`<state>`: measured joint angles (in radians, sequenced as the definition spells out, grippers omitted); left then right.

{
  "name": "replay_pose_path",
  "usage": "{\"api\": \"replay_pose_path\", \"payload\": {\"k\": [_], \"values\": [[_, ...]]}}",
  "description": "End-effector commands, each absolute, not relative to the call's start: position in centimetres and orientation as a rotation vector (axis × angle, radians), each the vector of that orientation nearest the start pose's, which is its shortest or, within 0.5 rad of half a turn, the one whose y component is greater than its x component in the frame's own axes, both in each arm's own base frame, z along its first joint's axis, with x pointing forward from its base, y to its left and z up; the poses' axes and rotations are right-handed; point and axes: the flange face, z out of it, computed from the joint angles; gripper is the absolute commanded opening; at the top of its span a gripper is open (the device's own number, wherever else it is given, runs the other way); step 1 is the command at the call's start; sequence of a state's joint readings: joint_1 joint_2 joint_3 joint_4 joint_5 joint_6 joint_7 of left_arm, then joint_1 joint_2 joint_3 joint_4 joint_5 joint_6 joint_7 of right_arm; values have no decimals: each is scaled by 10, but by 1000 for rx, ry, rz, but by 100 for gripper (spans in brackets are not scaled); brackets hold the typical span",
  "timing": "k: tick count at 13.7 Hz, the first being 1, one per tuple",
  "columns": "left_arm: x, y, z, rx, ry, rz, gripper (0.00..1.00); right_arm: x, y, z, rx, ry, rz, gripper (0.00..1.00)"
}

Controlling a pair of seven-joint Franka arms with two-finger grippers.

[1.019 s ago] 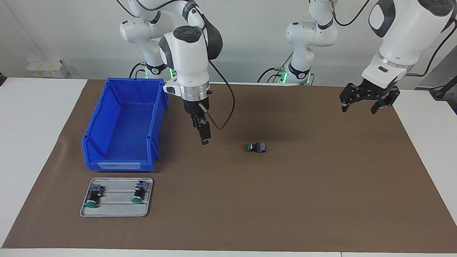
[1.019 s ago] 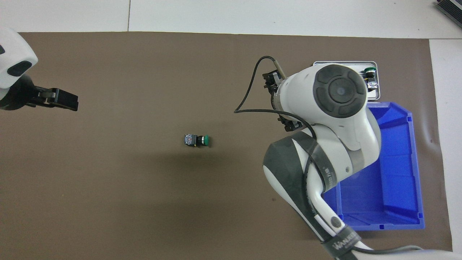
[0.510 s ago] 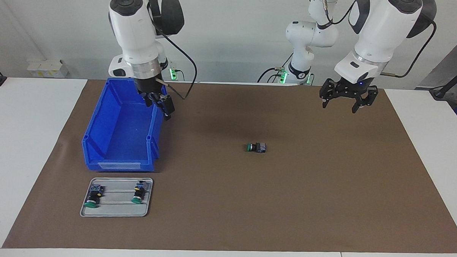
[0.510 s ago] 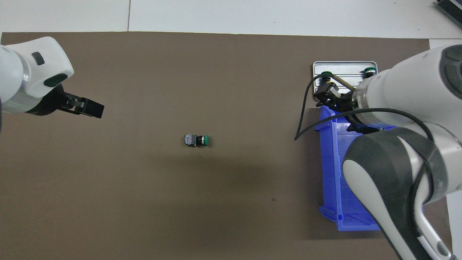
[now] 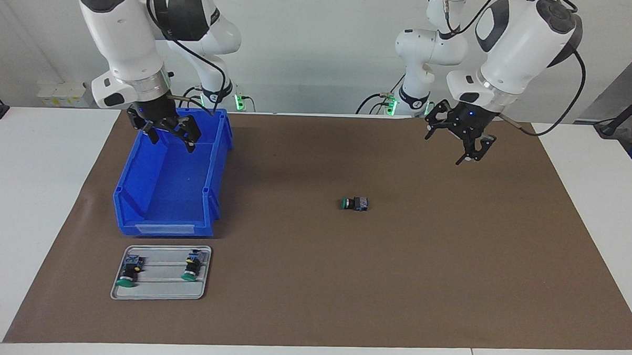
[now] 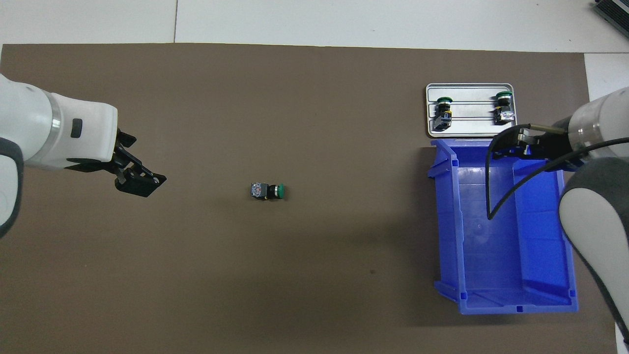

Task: Place and press button with both arms
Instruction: 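Retract the right gripper to the bin while the left gripper approaches, then grasp the black button on the table with the left gripper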

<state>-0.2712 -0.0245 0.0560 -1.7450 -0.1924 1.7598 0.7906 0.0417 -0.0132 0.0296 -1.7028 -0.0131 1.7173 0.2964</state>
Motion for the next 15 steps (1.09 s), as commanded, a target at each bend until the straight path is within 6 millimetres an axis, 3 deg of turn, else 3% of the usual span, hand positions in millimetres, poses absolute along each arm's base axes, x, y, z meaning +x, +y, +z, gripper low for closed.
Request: {"api": "replay_pose_path", "payload": {"k": [1, 3, 7, 9, 12, 15], "values": [[512, -154, 554, -2757, 1851, -183, 100, 558, 27, 595, -3140, 216, -40, 99], [499, -172, 541, -2650, 2013, -150, 99, 557, 26, 598, -3141, 216, -31, 99], [486, -201, 493, -2480, 2233, -92, 99, 551, 23, 593, -3149, 173, 39, 100], [481, -226, 463, -2434, 2264, -104, 91, 549, 23, 592, -3151, 142, 42, 100], [480, -247, 432, -2402, 2247, -182, 91, 550, 26, 592, -3149, 122, 33, 100], [487, -259, 420, -2411, 2196, -252, 92, 551, 28, 592, -3150, 84, 21, 100]]}}
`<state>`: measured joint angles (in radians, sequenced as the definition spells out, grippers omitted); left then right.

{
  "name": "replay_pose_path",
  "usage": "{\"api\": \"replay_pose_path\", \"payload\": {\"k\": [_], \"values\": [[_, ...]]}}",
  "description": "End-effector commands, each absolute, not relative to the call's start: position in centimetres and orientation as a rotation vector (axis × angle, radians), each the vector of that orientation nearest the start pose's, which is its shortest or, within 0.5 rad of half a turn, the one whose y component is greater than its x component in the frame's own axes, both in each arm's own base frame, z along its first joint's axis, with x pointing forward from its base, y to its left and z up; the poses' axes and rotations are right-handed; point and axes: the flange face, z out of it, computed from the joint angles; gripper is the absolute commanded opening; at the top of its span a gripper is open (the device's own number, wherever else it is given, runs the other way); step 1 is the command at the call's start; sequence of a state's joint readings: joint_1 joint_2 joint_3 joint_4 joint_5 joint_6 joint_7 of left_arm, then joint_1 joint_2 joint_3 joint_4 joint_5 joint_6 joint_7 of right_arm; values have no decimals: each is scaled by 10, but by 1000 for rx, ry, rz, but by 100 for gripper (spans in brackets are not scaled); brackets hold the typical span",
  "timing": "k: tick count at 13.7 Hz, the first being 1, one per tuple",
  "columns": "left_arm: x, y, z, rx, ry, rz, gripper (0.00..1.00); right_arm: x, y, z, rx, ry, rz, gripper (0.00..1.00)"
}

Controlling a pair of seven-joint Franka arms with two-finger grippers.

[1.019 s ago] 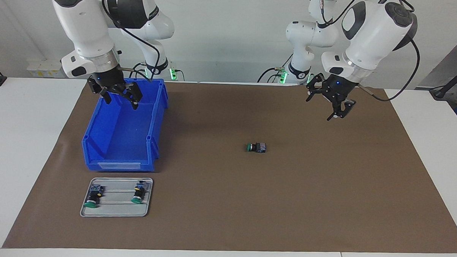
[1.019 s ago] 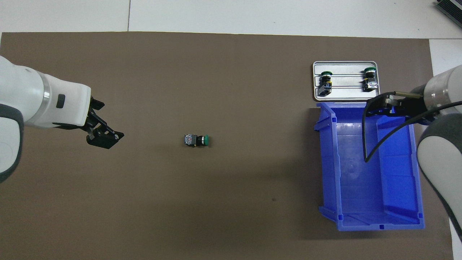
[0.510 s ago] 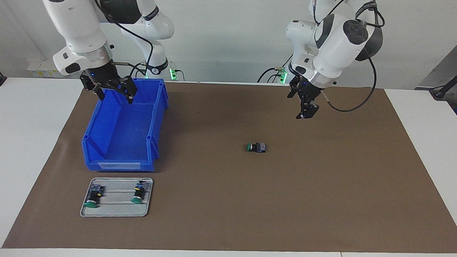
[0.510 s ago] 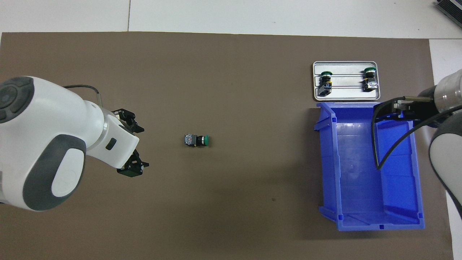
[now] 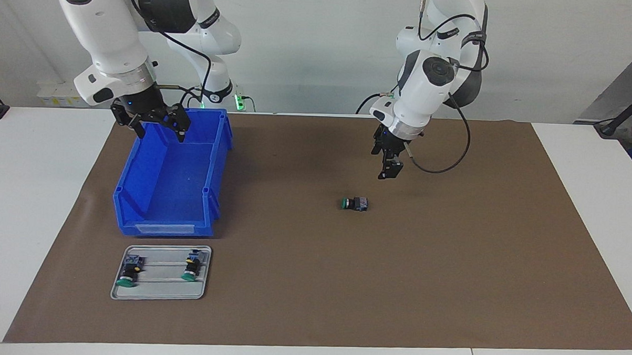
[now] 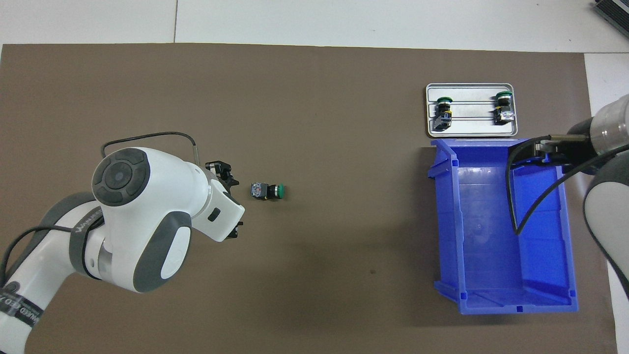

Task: Place and press button with both arms
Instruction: 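Grasp the black button on the table with the left gripper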

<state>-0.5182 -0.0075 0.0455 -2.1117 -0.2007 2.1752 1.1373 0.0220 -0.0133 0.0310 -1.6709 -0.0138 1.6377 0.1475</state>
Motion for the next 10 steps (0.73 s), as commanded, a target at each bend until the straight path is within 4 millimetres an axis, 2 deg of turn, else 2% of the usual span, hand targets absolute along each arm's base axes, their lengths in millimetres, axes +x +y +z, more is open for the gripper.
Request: {"api": "replay_pose_path", "payload": {"k": [1, 2, 5, 8, 10], "values": [[489, -265, 417, -2404, 2189, -282, 92, 551, 29, 592, -3150, 65, 18, 100], [490, -269, 413, -2415, 2168, -294, 92, 551, 28, 592, -3150, 69, 18, 100], [490, -300, 390, -2471, 2103, -284, 92, 551, 29, 592, -3148, 86, 18, 100], [498, -316, 371, -2480, 2089, -244, 92, 551, 28, 592, -3141, 82, 26, 100], [501, -320, 360, -2439, 2084, -220, 92, 551, 25, 592, -3139, 94, 24, 100]]}}
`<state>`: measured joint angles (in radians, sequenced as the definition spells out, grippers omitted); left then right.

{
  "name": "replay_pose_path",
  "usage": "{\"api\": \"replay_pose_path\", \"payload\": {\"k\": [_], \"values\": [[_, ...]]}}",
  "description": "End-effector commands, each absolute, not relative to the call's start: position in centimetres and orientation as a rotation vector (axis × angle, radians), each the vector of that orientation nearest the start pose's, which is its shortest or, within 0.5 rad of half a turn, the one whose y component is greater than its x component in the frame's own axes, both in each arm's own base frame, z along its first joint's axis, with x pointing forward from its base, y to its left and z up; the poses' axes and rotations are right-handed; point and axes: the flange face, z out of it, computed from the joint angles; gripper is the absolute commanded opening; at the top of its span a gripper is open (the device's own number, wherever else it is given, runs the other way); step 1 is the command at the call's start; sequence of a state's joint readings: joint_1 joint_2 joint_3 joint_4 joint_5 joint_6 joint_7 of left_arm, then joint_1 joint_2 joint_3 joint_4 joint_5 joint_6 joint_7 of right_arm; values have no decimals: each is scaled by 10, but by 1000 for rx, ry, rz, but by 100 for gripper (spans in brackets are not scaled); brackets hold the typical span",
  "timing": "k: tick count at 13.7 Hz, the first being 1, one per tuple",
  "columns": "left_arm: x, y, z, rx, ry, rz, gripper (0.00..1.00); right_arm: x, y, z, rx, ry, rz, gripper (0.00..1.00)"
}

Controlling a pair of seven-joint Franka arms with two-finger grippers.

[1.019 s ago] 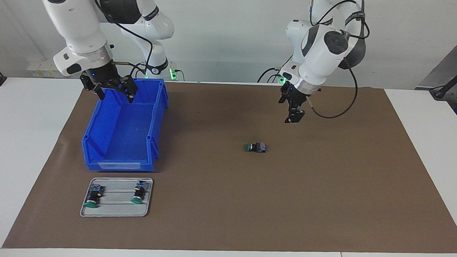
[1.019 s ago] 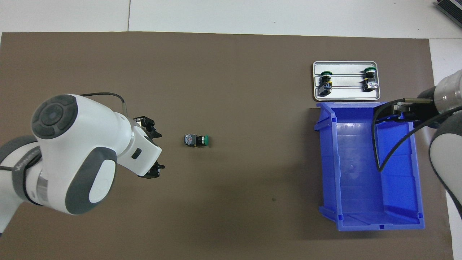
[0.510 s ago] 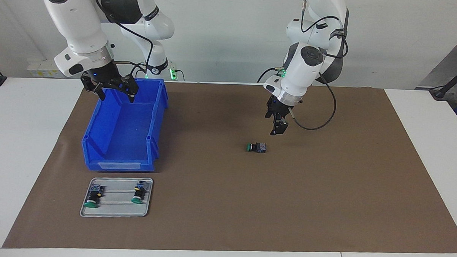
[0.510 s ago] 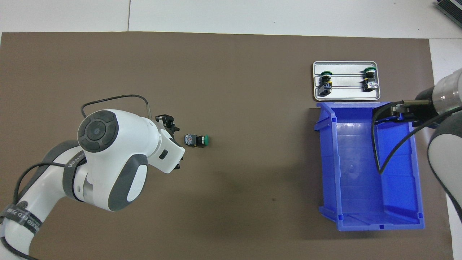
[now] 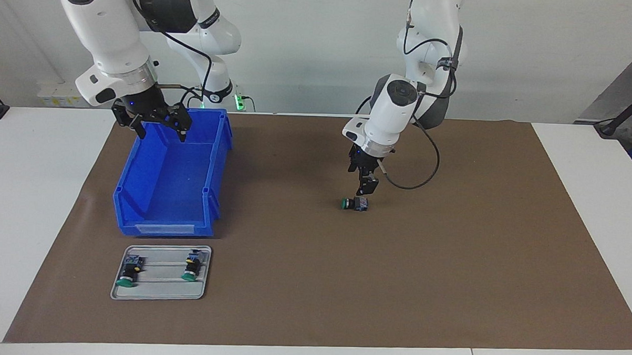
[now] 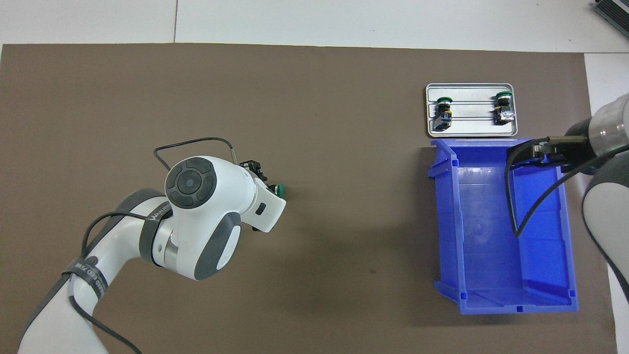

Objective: Place and press button with both arms

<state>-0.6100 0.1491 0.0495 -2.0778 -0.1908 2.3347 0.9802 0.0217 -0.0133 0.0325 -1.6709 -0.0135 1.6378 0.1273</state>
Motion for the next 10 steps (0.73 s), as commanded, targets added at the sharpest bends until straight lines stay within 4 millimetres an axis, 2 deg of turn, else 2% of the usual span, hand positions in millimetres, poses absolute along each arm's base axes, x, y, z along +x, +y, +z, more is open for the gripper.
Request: {"api": "replay_pose_path", "payload": {"k": [1, 4, 7, 10], "values": [[503, -321, 351, -2431, 2062, -218, 92, 551, 25, 592, -3139, 94, 27, 100], [508, -332, 324, -2434, 2039, -197, 92, 550, 32, 592, -3138, 73, 32, 100], [509, -335, 325, -2434, 2031, -223, 92, 550, 30, 592, -3138, 78, 32, 100], [507, -334, 314, -2427, 2036, -209, 92, 550, 31, 592, -3138, 75, 32, 100]]}}
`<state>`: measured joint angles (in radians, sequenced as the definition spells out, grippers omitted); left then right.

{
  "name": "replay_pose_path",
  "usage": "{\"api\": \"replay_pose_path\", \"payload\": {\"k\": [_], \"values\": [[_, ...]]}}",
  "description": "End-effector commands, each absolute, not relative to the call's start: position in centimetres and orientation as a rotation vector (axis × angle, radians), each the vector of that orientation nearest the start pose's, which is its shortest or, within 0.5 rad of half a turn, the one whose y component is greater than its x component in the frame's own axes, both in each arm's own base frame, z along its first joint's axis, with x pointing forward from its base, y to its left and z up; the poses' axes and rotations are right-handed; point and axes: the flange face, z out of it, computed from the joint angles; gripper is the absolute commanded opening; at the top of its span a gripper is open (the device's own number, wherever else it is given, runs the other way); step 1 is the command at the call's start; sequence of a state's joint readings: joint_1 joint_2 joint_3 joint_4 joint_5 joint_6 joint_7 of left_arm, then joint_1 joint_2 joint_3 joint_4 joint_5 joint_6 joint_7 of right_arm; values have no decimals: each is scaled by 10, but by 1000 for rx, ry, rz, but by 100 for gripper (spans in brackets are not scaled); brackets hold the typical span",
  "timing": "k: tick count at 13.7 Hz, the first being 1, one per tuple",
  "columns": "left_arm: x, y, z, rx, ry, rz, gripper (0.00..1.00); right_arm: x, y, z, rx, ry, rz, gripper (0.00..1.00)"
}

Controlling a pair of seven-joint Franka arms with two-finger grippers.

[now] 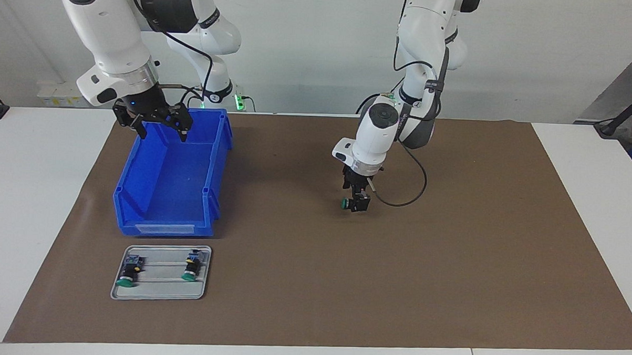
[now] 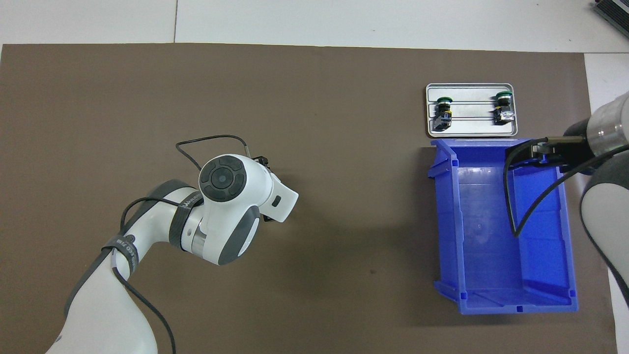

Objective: Place and press button with both arms

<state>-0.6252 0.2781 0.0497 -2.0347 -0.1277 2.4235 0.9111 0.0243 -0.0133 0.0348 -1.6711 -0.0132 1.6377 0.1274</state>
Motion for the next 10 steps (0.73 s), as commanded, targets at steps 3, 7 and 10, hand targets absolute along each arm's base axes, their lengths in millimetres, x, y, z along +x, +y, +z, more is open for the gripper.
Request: {"api": "replay_pose_path", "payload": {"k": [3, 7, 10], "values": [[507, -334, 304, -2418, 2041, -211, 92, 550, 31, 592, -3138, 78, 32, 100], [504, -334, 295, -2394, 2060, -222, 91, 550, 31, 592, -3138, 75, 32, 100], [501, -332, 291, -2381, 2077, -210, 91, 550, 31, 592, -3138, 75, 32, 100]]}}
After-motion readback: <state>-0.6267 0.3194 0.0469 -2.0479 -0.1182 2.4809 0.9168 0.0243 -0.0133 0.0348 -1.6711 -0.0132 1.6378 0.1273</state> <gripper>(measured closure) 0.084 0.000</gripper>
